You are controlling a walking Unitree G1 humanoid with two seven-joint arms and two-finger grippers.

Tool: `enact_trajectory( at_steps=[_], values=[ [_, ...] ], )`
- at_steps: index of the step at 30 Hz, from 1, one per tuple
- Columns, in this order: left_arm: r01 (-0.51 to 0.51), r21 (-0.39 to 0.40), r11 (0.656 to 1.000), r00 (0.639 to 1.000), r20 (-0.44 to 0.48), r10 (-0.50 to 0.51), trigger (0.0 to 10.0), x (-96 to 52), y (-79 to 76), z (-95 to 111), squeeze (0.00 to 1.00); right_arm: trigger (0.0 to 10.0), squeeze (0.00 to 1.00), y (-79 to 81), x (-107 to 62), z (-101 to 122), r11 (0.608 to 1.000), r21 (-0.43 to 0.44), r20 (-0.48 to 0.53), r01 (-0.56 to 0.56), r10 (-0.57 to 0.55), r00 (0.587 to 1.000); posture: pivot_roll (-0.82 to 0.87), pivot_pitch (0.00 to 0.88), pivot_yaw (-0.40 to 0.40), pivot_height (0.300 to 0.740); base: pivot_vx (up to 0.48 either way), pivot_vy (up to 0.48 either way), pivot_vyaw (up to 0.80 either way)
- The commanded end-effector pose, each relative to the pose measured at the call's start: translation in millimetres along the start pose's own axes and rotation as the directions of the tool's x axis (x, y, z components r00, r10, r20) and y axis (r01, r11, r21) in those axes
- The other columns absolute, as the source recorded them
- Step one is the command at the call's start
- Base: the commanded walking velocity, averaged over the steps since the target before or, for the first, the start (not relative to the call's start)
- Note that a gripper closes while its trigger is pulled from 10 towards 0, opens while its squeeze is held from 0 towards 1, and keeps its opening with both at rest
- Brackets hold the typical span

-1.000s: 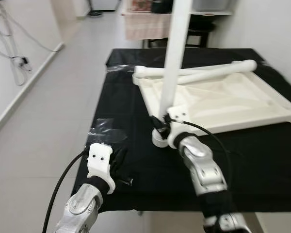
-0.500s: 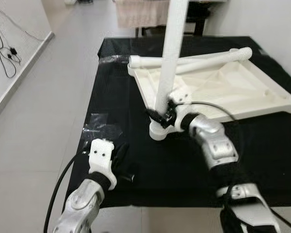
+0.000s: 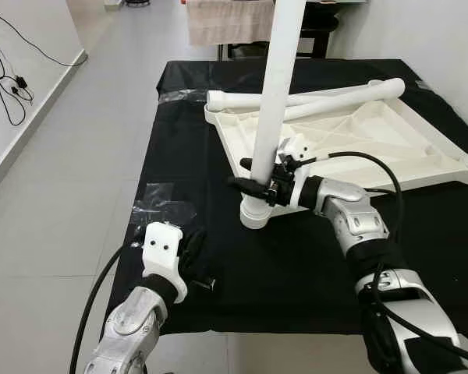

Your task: Building children table

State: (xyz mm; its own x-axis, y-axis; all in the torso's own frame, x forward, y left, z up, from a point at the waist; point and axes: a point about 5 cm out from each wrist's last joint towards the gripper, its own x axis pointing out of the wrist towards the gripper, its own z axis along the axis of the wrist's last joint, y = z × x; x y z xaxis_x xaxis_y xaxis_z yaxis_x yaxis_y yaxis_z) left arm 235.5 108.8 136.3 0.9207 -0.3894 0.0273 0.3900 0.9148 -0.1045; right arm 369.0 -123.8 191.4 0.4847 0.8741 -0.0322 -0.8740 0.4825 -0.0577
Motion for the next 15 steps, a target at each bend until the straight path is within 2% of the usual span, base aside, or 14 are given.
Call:
enact_trajectory(
  at_steps=[1,6,8,10,11,12,13,14,15],
  values=[
    [-0.003,-0.012,1.000,1.000,-0.019,0.003,10.0,-1.8,0.0,-4.6,0.00,0.0,0.00,5.1,6.8,-2.7,0.998,0.022,0.019,-0.051,0.050,0.999,0.13,0.111,-0.026,0.740,0.000,0.000,0.00],
    [-0.003,-0.015,1.000,1.000,-0.018,0.003,10.0,-2.0,-0.5,-4.4,0.00,0.0,0.00,2.7,1.6,-7.0,1.000,-0.002,0.016,0.015,-0.015,1.000,0.13,0.116,-0.028,0.740,0.000,0.000,0.00],
    [-0.005,-0.017,1.000,1.000,-0.017,0.004,10.0,-2.5,0.2,-4.2,0.00,0.0,0.00,4.3,-0.7,-17.3,0.984,-0.004,-0.013,0.178,-0.178,0.984,0.11,0.122,-0.030,0.740,0.000,0.000,0.00],
    [-0.006,-0.018,1.000,1.000,-0.016,0.005,10.0,-2.9,1.6,-3.7,0.00,0.0,0.00,6.0,0.2,-29.9,0.929,0.012,-0.058,0.369,-0.368,0.928,0.10,0.123,-0.027,0.740,0.000,0.000,0.00],
    [-0.005,-0.019,1.000,1.000,-0.016,0.005,10.0,-2.9,2.1,-3.4,0.00,0.0,0.00,12.2,-4.0,-45.8,0.808,0.070,-0.109,0.585,-0.577,0.809,0.09,0.129,-0.024,0.740,0.000,0.000,0.00],
    [-0.005,-0.019,1.000,1.000,-0.016,0.005,10.0,-2.9,2.1,-3.4,0.00,0.0,0.00,12.2,-4.0,-45.8,0.808,0.070,-0.109,0.585,-0.577,0.809,0.09,0.129,-0.024,0.740,0.000,0.000,0.00],
    [-0.005,-0.019,1.000,1.000,-0.015,0.005,10.0,-3.0,2.4,-3.3,0.00,0.0,0.00,23.6,-8.5,-60.2,0.724,0.084,-0.178,0.685,-0.665,0.725,0.09,0.129,-0.024,0.740,0.000,0.000,0.00],
    [-0.003,-0.020,1.000,1.000,-0.016,0.003,10.0,-2.7,3.1,-3.4,0.00,0.0,0.00,34.0,-8.0,-55.3,0.703,-0.026,-0.137,0.711,-0.707,0.694,0.10,0.125,-0.020,0.740,0.000,0.000,0.00],
    [-0.003,-0.020,1.000,1.000,-0.016,0.003,10.0,-2.7,3.1,-3.4,0.00,0.0,0.00,34.0,-8.0,-55.3,0.703,-0.026,-0.137,0.711,-0.707,0.694,0.10,0.125,-0.020,0.740,0.000,0.000,0.00]
  ],
)
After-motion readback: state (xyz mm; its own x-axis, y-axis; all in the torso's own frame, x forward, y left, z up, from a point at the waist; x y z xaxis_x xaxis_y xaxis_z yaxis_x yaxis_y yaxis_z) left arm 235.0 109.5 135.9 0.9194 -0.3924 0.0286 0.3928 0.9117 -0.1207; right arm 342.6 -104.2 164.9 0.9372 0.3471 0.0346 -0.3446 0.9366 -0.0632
